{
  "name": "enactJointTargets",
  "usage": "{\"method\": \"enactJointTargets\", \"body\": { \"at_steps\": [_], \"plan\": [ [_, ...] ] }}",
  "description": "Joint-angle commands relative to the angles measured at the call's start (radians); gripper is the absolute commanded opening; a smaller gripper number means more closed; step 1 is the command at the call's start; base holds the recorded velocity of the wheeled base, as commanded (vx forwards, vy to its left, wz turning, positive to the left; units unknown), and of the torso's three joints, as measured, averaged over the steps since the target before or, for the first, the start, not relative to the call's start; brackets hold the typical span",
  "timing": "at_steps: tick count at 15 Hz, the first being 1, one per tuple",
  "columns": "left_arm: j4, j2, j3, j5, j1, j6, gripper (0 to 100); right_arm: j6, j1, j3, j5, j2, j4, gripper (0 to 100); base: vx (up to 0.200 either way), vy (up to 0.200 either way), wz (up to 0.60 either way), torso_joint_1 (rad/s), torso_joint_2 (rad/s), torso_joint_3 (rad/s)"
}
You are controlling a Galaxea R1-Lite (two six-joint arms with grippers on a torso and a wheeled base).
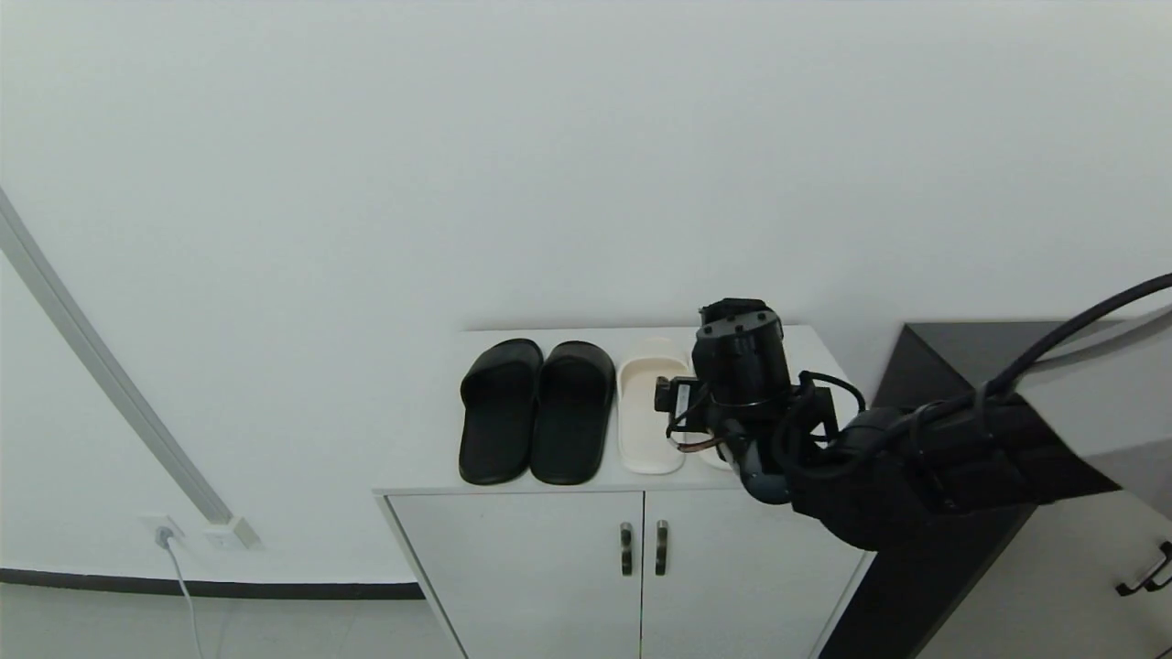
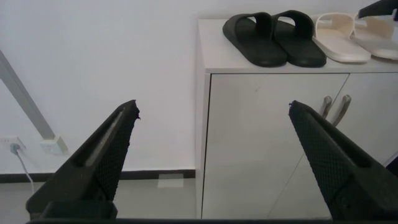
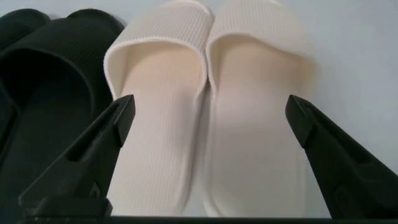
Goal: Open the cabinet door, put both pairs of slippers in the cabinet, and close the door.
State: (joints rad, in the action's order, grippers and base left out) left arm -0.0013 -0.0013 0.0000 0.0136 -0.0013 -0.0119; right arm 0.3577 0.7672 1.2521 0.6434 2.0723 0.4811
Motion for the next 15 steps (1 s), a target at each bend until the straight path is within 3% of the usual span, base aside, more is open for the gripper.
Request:
{"method": "enactJointTargets", "body": {
  "at_steps": [1,6,13,14,15],
  "plan": [
    [0.000,0.001,0.000,0.000,0.000,0.000,100,-0.005,0.000,0.096,0.019,0.123,-0.001,100,0.000,0.000,0.00,0.000,0.00,0.000],
    [0.000,0.001,0.000,0.000,0.000,-0.002,100,-0.060,-0.046,0.265,0.027,0.239,-0.006,100,0.000,0.000,0.00,0.000,0.00,0.000],
    [0.000,0.001,0.000,0.000,0.000,0.000,100,-0.069,-0.089,0.365,0.015,0.298,-0.030,100,0.000,0.000,0.00,0.000,0.00,0.000],
    [-0.002,0.001,0.000,0.000,0.000,-0.002,100,-0.071,-0.089,0.368,0.015,0.299,-0.032,0,0.000,0.000,0.00,0.000,0.00,0.000],
    [0.000,0.001,0.000,0.000,0.000,0.000,100,-0.075,-0.091,0.366,0.015,0.298,-0.030,0,0.000,0.000,0.00,0.000,0.00,0.000]
  ]
}}
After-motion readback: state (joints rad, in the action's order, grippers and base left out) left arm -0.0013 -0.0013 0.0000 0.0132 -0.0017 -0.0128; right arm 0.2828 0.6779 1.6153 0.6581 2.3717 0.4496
